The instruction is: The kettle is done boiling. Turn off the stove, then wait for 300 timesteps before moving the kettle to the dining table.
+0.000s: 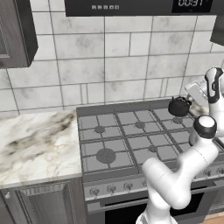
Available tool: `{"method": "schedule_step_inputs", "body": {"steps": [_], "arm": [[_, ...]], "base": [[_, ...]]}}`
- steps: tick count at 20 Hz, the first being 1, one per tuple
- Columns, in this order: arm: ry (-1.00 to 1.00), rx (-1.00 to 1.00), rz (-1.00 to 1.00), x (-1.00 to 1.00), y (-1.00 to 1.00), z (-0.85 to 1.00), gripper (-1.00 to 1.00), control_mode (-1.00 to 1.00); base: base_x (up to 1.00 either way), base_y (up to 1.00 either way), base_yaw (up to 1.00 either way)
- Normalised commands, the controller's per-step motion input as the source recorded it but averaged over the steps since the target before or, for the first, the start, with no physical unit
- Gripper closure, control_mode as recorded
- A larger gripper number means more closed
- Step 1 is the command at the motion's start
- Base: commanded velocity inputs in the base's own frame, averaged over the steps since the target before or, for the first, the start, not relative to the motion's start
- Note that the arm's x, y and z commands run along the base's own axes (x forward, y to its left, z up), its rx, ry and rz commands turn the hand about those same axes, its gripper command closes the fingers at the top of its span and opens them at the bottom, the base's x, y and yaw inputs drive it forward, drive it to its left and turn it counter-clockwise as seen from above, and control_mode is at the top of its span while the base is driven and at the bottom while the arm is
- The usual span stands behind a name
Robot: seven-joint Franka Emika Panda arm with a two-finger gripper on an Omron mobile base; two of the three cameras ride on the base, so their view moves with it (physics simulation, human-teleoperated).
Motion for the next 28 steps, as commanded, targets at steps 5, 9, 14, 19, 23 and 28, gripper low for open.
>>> {"method": "schedule_step_inputs", "body": {"steps": [5, 9, 14, 19, 23, 28], "arm": [[-0.07, 0.00, -0.20, -0.53, 0.72, 0.04, 1.00, -1.00], [-0.06, 0.00, -0.22, -0.63, 0.71, 0.00, 1.00, -1.00], [-0.07, 0.00, -0.26, -0.70, 0.68, 0.00, 1.00, -1.00], [-0.05, 0.00, -0.28, -0.70, 0.61, 0.04, 1.00, -1.00], [0.00, 0.00, -0.25, -0.47, 0.48, 0.19, 1.00, -1.00], [0.00, 0.00, -0.22, -0.39, 0.39, 0.20, 1.00, -1.00]], "base": [[0.00, 0.00, 0.00], [0.00, 0.00, 0.00], [0.00, 0.00, 0.00], [0.00, 0.00, 0.00], [0.00, 0.00, 0.00], [0.00, 0.00, 0.00]]}}
